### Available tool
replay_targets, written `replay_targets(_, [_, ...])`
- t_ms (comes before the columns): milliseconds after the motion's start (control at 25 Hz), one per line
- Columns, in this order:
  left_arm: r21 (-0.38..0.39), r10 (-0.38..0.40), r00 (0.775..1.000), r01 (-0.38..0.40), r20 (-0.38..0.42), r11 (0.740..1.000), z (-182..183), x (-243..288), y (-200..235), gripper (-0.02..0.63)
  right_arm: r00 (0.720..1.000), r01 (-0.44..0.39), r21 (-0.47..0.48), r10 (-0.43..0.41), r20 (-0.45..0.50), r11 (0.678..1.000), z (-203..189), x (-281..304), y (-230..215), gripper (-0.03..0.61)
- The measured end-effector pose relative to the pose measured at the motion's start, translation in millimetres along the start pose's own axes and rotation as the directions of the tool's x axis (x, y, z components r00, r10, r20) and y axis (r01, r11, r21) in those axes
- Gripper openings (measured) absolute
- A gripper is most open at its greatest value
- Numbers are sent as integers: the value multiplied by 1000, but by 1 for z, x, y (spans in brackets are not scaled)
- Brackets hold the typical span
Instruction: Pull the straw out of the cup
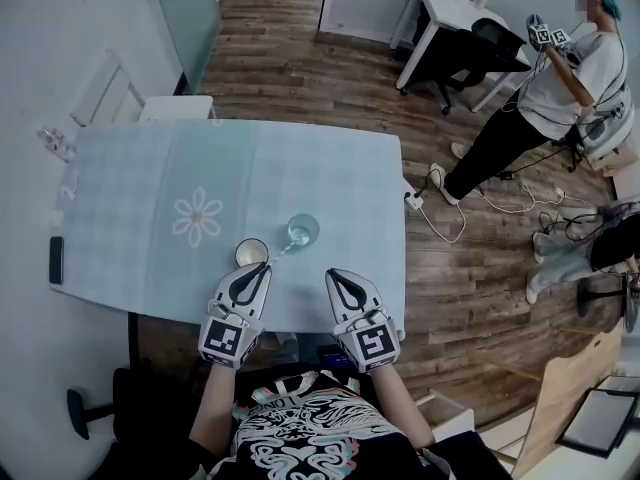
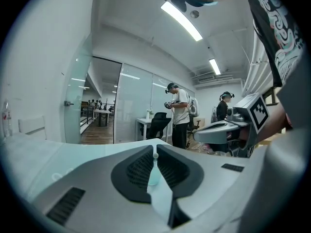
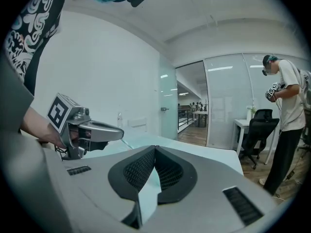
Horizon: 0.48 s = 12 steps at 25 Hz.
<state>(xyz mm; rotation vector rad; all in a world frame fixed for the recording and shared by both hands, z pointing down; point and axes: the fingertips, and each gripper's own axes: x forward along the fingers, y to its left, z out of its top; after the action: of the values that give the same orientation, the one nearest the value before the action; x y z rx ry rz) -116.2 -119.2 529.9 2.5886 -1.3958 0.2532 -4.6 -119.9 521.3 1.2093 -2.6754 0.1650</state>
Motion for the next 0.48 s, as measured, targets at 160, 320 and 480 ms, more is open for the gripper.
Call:
replay_targets(160, [-6, 7, 1000, -7, 1, 1000, 1, -3, 3, 32, 999, 3, 20, -4, 32, 1000, 3, -1, -1, 20])
replay_targets(320, [-18, 6, 1000, -6, 9, 1000, 3, -7, 5, 32, 999, 9, 29, -10, 33, 1000, 7, -1, -4, 20])
replay_targets(480, [-9, 21, 1000, -21, 17, 1000, 5, -11, 9, 32, 999, 5, 22, -6, 40, 1000, 8, 1, -5, 20])
